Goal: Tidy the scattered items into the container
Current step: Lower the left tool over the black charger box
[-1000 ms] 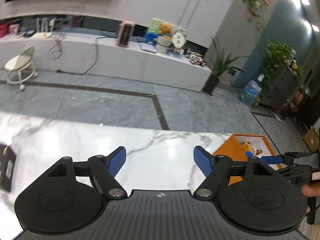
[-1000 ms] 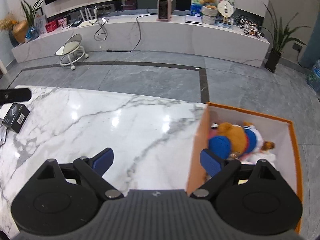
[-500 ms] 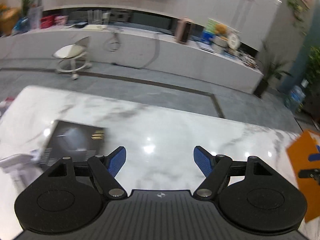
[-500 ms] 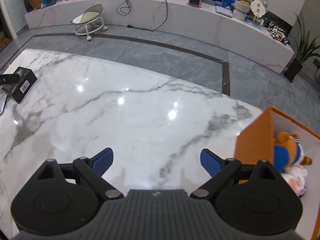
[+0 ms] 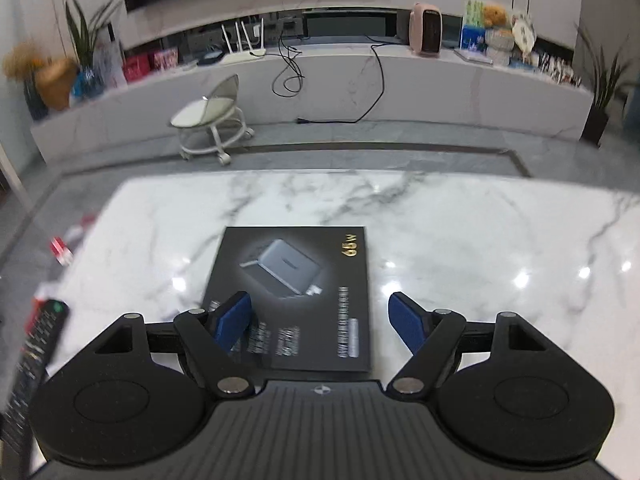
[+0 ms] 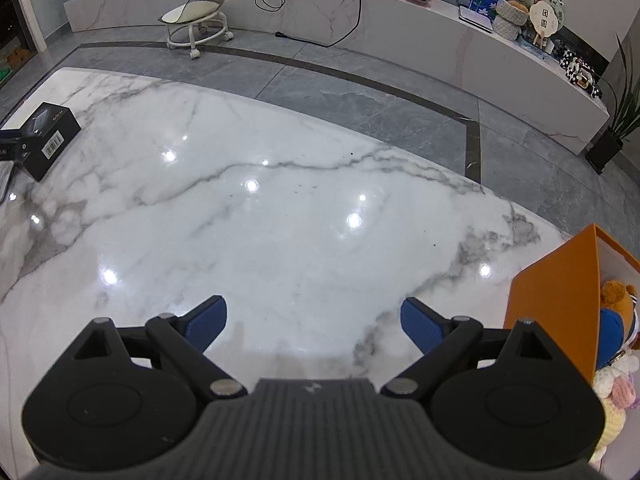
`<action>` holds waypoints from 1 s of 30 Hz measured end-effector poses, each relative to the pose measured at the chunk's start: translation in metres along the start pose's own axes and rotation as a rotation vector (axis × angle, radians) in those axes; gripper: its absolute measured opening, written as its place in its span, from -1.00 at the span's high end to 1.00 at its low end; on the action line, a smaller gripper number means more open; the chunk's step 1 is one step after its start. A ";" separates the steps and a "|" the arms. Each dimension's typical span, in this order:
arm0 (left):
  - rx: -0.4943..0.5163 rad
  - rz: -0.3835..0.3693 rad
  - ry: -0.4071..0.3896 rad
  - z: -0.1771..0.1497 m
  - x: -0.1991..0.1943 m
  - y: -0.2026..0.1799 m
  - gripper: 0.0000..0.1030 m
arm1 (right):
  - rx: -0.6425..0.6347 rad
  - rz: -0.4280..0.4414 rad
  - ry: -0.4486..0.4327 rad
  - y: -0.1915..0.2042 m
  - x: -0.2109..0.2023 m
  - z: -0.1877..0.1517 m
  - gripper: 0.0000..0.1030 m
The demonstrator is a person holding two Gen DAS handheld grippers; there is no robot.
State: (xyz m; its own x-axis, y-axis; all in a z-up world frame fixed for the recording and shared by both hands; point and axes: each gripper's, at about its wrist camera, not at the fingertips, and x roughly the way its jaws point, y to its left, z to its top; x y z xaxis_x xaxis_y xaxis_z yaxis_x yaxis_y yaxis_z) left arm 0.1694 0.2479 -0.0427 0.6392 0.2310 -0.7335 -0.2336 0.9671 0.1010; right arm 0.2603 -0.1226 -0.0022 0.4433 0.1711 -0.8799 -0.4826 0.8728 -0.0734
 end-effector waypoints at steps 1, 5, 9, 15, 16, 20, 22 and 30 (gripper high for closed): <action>0.021 0.017 -0.004 0.000 0.001 -0.001 -0.74 | -0.003 0.001 0.002 0.000 0.001 0.000 -0.84; 0.052 0.055 -0.018 -0.003 0.008 0.001 -0.94 | -0.017 0.008 0.010 0.002 0.005 -0.002 -0.84; 0.148 0.095 -0.001 -0.008 0.020 -0.007 -1.00 | -0.023 0.011 0.015 0.004 0.007 -0.003 -0.84; 0.176 0.009 -0.024 -0.006 0.014 -0.023 -1.00 | -0.026 0.010 0.018 0.004 0.008 -0.003 -0.84; 0.195 0.003 -0.025 -0.005 0.010 -0.030 -0.76 | -0.027 0.009 0.018 0.004 0.008 -0.002 -0.84; 0.299 0.013 -0.027 -0.006 -0.002 -0.058 -0.24 | -0.030 0.011 0.017 0.006 0.008 -0.003 -0.84; 0.311 -0.018 -0.034 -0.006 -0.005 -0.063 0.08 | -0.032 0.015 0.013 0.008 0.007 -0.003 -0.84; 0.272 0.252 -0.115 -0.001 0.009 -0.032 -1.00 | -0.041 0.015 0.013 0.012 0.007 -0.003 -0.84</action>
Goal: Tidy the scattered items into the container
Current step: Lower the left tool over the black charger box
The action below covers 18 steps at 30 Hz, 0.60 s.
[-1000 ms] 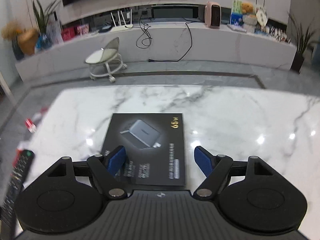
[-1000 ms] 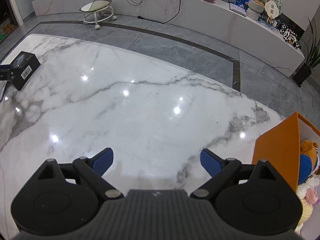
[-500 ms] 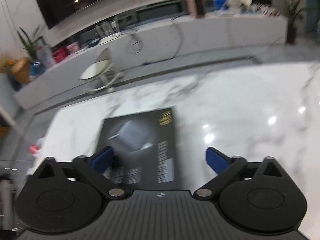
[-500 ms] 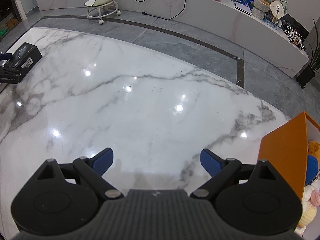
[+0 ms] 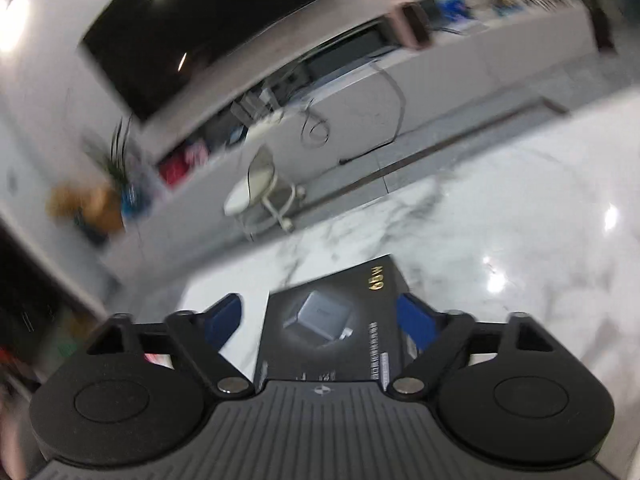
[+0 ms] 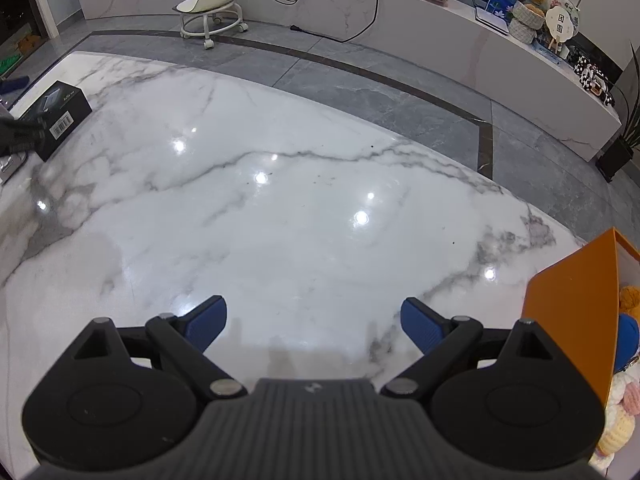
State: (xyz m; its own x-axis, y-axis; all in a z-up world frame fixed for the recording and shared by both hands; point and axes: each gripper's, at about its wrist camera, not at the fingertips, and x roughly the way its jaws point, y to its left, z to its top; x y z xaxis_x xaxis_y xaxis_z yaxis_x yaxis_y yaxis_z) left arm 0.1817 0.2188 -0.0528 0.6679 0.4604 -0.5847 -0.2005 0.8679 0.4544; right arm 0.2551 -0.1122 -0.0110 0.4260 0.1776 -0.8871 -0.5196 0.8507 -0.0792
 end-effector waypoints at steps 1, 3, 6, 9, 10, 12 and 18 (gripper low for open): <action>-0.066 -0.029 0.014 -0.002 0.005 0.009 -1.00 | -0.002 0.000 0.001 0.001 0.000 0.000 -0.84; -0.151 -0.082 0.032 -0.006 0.012 0.021 -1.00 | -0.005 0.001 0.001 0.003 0.001 0.001 -0.84; -0.148 -0.104 0.063 -0.009 0.019 0.022 -1.00 | -0.017 0.011 -0.001 0.007 0.003 0.002 -0.84; -0.131 -0.088 0.102 -0.009 0.028 0.021 -1.00 | -0.026 0.017 0.002 0.009 0.005 0.001 -0.84; -0.128 -0.083 0.102 -0.009 0.030 0.021 -1.00 | -0.028 0.018 0.003 0.009 0.005 0.000 -0.84; -0.138 -0.070 0.112 -0.011 0.031 0.024 -1.00 | -0.032 0.020 0.006 0.010 0.007 0.000 -0.84; -0.077 -0.079 0.122 -0.006 0.047 0.026 -1.00 | -0.042 0.028 0.017 0.011 0.010 -0.004 -0.84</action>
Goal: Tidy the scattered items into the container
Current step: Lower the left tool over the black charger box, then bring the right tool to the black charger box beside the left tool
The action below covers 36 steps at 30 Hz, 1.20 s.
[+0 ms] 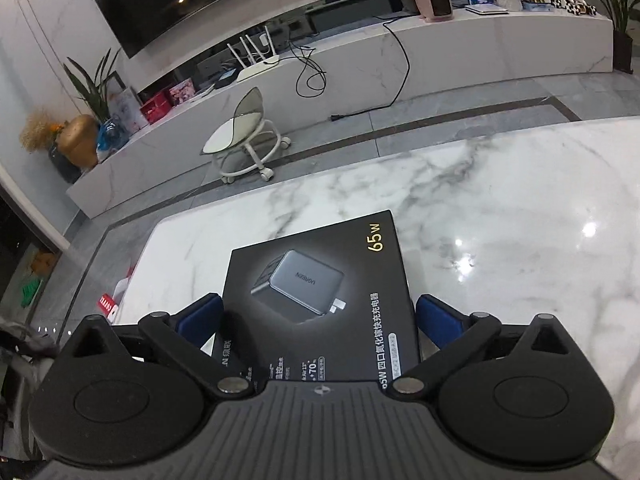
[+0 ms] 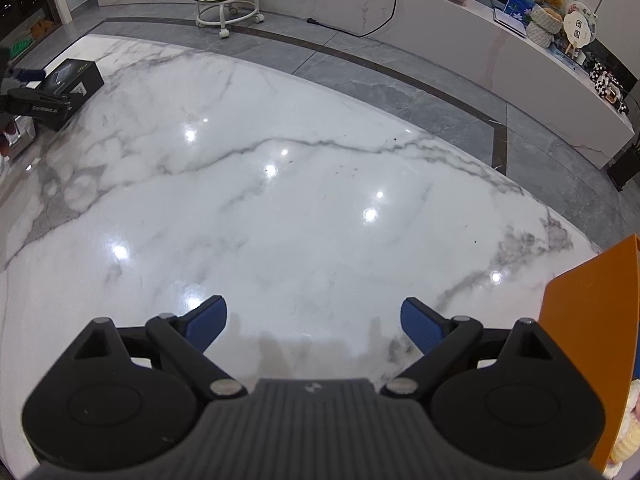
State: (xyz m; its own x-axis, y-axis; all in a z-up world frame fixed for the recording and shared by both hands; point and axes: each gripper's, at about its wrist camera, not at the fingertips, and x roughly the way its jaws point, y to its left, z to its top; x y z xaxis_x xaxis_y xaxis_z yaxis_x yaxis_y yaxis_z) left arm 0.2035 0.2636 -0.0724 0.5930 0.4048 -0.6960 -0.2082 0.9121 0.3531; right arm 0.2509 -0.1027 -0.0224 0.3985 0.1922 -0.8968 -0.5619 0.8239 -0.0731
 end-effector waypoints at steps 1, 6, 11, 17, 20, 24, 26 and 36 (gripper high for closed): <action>-0.018 -0.008 0.003 0.002 0.001 0.005 -1.00 | -0.002 0.001 0.000 0.000 0.000 -0.001 -0.84; -0.146 -0.126 0.048 0.011 0.001 0.030 -1.00 | -0.006 0.003 0.003 0.000 0.002 -0.001 -0.84; -0.190 -0.143 0.028 0.007 -0.003 0.037 -1.00 | -0.018 0.010 0.001 0.008 0.003 0.000 -0.84; -0.386 -0.256 0.048 0.002 -0.001 0.074 -1.00 | 0.024 0.086 -0.043 0.027 -0.002 0.010 -0.84; -0.556 -0.327 0.087 -0.016 0.013 0.101 -1.00 | 0.011 0.137 -0.061 0.048 -0.004 0.018 -0.84; -0.571 -0.420 0.089 -0.024 0.016 0.103 -1.00 | -0.022 0.187 -0.075 0.073 -0.004 0.023 -0.84; -0.535 -0.420 0.076 -0.021 0.012 0.094 -1.00 | -0.031 0.193 -0.073 0.080 -0.003 0.023 -0.84; -0.121 -0.777 0.129 0.005 -0.036 -0.048 -1.00 | 0.020 0.147 -0.048 0.054 0.000 0.018 -0.84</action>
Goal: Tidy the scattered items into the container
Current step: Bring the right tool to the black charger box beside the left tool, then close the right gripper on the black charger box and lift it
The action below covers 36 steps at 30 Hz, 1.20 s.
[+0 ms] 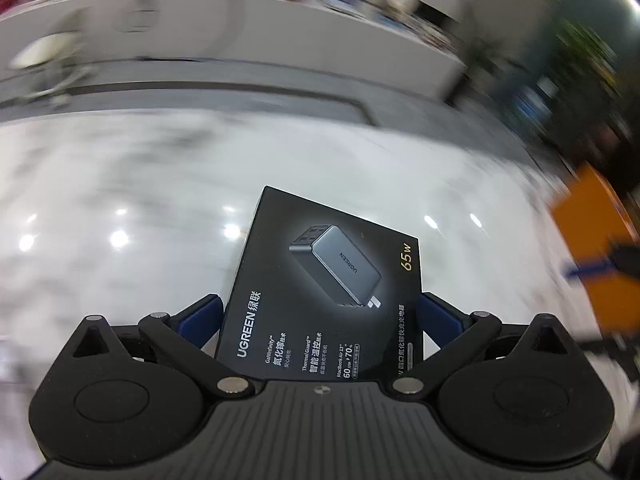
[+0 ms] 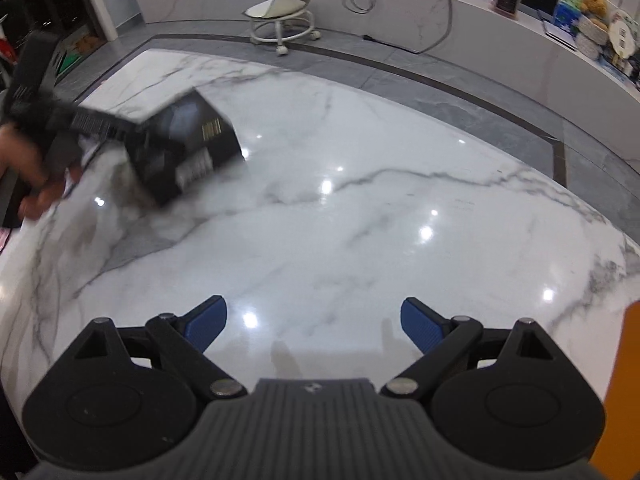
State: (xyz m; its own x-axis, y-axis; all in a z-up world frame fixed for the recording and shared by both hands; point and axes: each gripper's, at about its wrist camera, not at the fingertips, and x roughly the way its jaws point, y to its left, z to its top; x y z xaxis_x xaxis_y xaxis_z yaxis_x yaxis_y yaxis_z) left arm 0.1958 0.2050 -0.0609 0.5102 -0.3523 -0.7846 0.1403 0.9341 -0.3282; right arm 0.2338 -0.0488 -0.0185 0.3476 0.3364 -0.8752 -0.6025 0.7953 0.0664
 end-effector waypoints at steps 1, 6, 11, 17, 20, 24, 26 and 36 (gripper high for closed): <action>0.028 -0.019 0.013 -0.003 0.006 -0.018 -1.00 | 0.009 -0.007 0.003 -0.003 -0.001 -0.001 -0.84; 0.108 -0.077 0.068 -0.019 0.023 -0.082 -1.00 | 0.006 -0.012 0.022 -0.008 -0.006 -0.014 -0.84; 0.122 -0.096 0.101 -0.033 0.024 -0.104 -1.00 | -0.057 0.025 0.039 -0.001 -0.011 -0.043 -0.85; 0.121 -0.122 0.132 -0.049 0.023 -0.123 -1.00 | -0.118 0.105 0.056 0.014 -0.003 -0.069 -0.85; 0.102 -0.110 0.143 -0.052 0.024 -0.130 -1.00 | -0.194 0.099 0.051 0.024 0.000 -0.082 -0.87; 0.099 -0.114 0.183 -0.054 0.023 -0.132 -1.00 | -0.310 0.069 0.004 0.033 0.005 -0.096 -0.94; 0.090 -0.119 0.191 -0.055 0.023 -0.131 -1.00 | -0.342 0.048 -0.011 0.034 0.008 -0.100 -0.95; -0.040 -0.166 0.234 -0.046 0.006 -0.101 -0.65 | -0.429 0.111 -0.040 0.052 0.001 -0.101 -0.96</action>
State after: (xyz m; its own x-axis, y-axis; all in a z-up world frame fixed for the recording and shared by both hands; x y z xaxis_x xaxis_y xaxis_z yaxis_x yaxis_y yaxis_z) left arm 0.1459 0.1062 -0.0572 0.2728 -0.5080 -0.8170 0.1691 0.8613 -0.4791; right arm 0.1304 -0.0581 -0.0643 0.2871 0.4339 -0.8540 -0.8781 0.4755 -0.0536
